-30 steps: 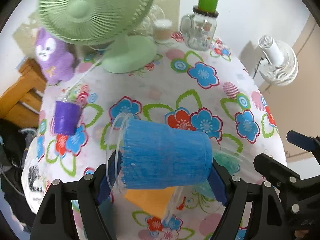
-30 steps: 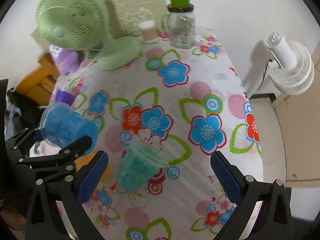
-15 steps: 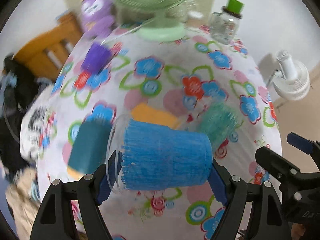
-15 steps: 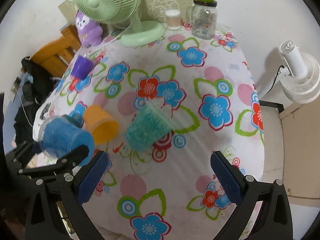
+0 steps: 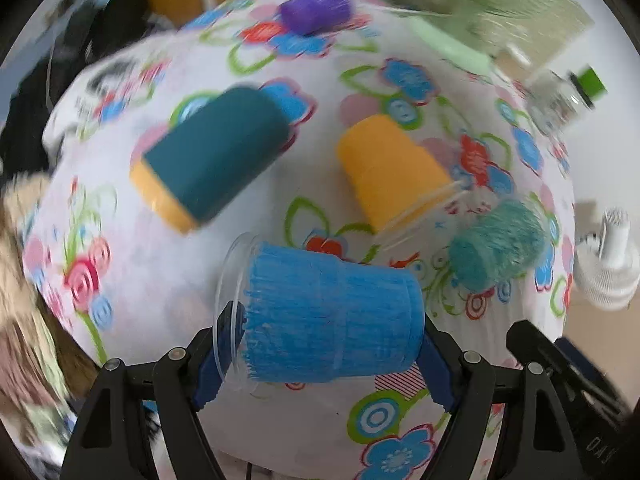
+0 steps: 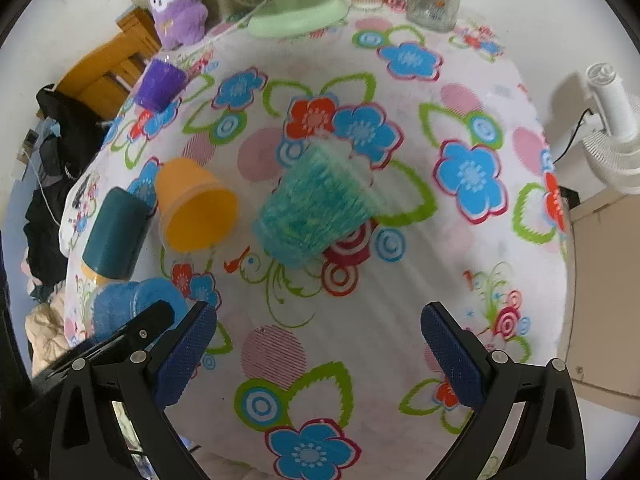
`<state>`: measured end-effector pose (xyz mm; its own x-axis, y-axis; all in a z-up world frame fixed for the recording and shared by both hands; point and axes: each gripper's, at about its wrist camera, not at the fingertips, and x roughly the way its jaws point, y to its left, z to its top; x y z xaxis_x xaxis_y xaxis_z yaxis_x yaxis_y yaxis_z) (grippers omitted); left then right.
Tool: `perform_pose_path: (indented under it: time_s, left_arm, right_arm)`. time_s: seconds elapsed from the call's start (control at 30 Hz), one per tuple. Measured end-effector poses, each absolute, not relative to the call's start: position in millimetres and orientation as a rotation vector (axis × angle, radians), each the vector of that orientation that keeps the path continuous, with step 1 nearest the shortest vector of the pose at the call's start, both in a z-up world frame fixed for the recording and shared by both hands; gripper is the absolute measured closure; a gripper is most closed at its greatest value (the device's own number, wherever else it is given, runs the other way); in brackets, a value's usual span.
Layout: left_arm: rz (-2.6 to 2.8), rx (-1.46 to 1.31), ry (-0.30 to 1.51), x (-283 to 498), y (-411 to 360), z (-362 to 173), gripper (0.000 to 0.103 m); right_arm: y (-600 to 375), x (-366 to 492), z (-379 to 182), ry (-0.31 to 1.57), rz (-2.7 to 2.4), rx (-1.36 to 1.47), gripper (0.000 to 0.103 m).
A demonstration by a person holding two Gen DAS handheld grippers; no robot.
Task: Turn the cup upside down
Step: 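Lift the blue cup off the table with the left tool, then carry the blue cup with the left tool toward the right tool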
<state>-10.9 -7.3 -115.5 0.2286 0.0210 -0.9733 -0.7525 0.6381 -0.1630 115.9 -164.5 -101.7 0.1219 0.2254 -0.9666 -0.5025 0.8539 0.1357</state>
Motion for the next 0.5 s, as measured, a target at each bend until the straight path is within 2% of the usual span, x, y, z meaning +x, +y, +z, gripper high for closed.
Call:
perform_pose_path:
  time_s: [0.3,0.4,0.5]
  left_arm:
    - [0.693,-0.832,1.255,-18.0,-8.3,-139.9,0.022]
    - [0.684,-0.799,1.272,-11.0,-10.8,-142.7,0.020]
    - [0.696,-0.755,1.269,-7.3,-11.8,-136.3,0.012]
  right_arm:
    - [-156.8,123.6,-118.3,1.372,0.539,-0.272,0.000]
    - [-158.2,128.8,-120.2,1.376,0.531,-0.267,0.000]
    - [-161.5,132.8,-119.6,1.374,0.523,-0.254,0.000]
